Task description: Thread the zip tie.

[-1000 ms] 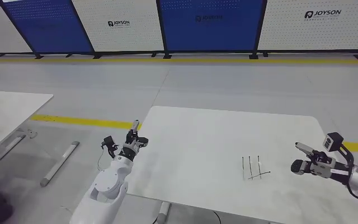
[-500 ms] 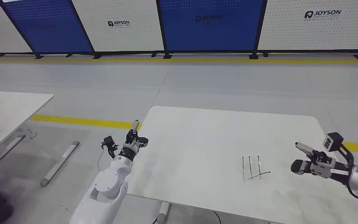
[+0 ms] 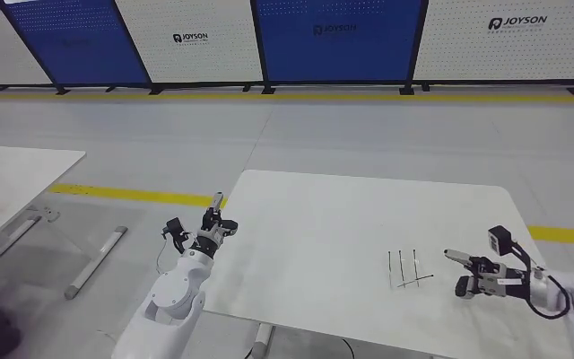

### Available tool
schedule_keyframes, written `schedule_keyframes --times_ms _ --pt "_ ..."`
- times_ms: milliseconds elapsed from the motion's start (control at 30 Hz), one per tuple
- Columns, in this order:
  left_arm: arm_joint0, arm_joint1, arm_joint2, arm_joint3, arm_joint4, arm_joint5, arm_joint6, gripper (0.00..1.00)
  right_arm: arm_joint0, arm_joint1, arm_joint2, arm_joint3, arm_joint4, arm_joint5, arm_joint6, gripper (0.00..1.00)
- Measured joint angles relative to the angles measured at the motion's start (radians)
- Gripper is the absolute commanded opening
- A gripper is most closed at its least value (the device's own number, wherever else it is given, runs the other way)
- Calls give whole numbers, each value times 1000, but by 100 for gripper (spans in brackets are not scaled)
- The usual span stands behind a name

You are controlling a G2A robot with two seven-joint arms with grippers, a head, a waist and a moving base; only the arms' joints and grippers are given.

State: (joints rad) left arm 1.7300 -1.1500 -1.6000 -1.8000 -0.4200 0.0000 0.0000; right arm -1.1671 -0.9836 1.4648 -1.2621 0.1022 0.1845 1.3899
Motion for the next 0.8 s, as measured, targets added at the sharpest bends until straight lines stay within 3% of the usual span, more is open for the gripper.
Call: schedule_keyframes --times_ms 133,500,533,667,800 --pt "0 0 0 0 0 0 0 100 59 3 -71 70 62 -89 0 100" --pt "0 0 0 0 0 0 0 100 58 3 -74 62 54 -85 0 100" --pt "0 0 0 0 0 0 0 100 54 3 -85 49 44 -104 0 100" --pt "0 0 0 0 0 0 0 100 77 11 -116 68 38 -278 0 100" --pt "0 0 0 0 0 0 0 100 109 25 -142 93 0 -363 0 100"
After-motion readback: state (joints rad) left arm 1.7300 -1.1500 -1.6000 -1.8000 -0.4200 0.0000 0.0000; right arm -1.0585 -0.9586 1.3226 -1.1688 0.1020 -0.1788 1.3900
